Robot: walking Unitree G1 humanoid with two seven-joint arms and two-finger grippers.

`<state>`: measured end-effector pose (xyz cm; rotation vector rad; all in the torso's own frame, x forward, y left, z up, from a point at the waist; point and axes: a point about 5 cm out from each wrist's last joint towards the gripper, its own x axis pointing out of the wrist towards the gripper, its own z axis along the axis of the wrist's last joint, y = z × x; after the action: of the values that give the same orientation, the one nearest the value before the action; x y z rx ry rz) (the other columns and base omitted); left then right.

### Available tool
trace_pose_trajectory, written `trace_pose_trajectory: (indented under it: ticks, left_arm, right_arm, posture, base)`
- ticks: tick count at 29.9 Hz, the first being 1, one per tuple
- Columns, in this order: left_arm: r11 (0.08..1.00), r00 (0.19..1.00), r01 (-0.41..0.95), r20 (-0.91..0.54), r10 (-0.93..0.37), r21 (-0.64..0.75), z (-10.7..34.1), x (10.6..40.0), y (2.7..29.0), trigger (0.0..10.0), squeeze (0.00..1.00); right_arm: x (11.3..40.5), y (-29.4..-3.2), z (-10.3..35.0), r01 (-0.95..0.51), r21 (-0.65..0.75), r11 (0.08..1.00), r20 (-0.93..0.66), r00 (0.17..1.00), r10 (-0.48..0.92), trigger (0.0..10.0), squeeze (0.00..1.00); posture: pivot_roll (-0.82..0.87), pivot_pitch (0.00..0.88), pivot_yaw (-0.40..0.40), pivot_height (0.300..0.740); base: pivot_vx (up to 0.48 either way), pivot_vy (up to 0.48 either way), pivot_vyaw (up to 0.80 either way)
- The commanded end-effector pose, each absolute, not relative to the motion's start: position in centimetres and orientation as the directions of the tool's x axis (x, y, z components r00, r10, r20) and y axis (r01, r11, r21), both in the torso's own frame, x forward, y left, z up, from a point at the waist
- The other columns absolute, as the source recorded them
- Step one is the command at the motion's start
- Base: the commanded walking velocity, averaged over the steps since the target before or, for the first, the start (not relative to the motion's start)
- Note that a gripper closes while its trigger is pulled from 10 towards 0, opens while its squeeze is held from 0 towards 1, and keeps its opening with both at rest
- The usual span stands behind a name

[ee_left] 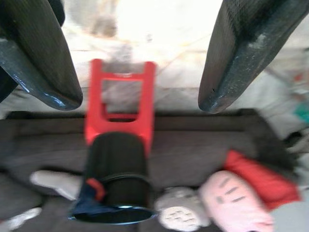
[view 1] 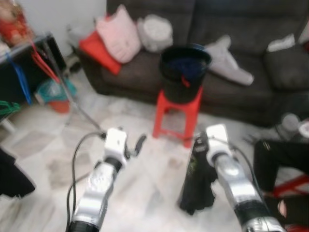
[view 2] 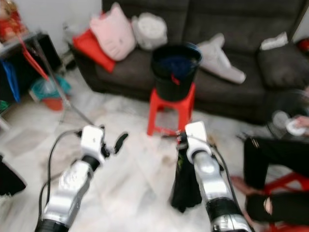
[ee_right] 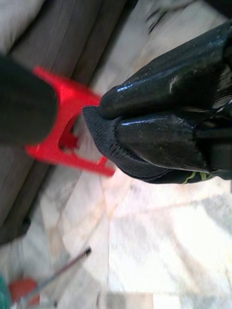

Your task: Hang hanger

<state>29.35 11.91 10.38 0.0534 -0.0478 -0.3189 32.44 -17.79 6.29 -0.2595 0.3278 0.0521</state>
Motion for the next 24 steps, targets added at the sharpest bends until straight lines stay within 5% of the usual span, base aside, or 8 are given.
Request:
trace_pose_trajectory:
  ticks: [1, 8, 20, 24]
  left_arm:
    - [0.944, 0.944, 0.326, 0.027, -0.328, 0.057, 10.1, 29.2, 11.4, 10.0, 0.00]
    - [0.955, 0.958, 0.286, 0.010, -0.288, 0.082, 9.8, 29.3, 12.3, 10.0, 0.00]
    - [0.971, 0.948, 0.095, -0.318, -0.021, 0.219, 2.2, 26.1, 22.6, 10.0, 0.00]
    - [0.964, 0.920, 0.084, -0.391, 0.022, 0.254, 0.5, 25.0, 23.6, 10.0, 0.00]
  right_arm:
    - [32.7, -17.9, 7.2, -0.087, -0.249, 0.965, -0.284, 0.959, 0.013, 10.0, 0.00]
    - [32.5, -17.7, 6.9, -0.096, -0.247, 0.964, -0.278, 0.960, 0.024, 10.0, 0.00]
    - [30.0, -22.0, 3.1, 0.050, -0.218, 0.975, -0.358, 0.925, -0.127, 10.0, 0.00]
    - [28.8, -23.0, 1.5, 0.089, -0.240, 0.967, -0.414, 0.891, -0.185, 10.0, 0.00]
  posture:
    - [-0.06, 0.000, 0.017, 0.740]
    - [-0.07, 0.000, 0.020, 0.740]
    - [-0.05, 0.000, 0.022, 0.740]
    - [-0.06, 0.000, 0.022, 0.740]
  base:
    - [0.000, 0.000, 0.80]
    - [0.000, 0.000, 0.80]
    - [0.000, 0.000, 0.80]
    - [0.000, 0.000, 0.80]
